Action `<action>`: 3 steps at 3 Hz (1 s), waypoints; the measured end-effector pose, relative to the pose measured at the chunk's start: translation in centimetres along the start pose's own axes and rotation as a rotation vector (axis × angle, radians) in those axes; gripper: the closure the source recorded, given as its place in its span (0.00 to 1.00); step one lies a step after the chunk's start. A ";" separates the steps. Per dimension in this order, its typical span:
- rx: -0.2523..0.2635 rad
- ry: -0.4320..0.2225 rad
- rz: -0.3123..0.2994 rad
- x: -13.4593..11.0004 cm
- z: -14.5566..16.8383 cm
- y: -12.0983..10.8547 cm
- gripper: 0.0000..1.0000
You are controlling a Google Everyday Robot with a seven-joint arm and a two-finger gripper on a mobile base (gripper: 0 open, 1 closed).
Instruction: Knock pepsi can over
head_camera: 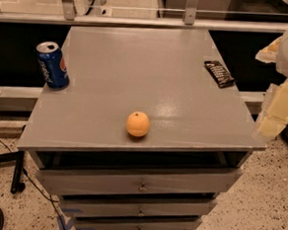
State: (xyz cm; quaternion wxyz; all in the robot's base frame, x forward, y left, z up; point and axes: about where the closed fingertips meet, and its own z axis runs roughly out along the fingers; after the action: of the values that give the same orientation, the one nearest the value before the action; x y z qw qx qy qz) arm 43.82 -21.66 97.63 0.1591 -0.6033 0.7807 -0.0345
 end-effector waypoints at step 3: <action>0.048 -0.436 -0.043 -8.4 3.5 -8.5 0.00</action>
Offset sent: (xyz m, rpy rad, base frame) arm 0.1493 0.0857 0.0194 0.6730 -0.2492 0.2143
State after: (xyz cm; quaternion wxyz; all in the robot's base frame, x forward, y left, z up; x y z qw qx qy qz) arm 54.65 -15.44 98.13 0.3379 -0.6091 0.7136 0.0748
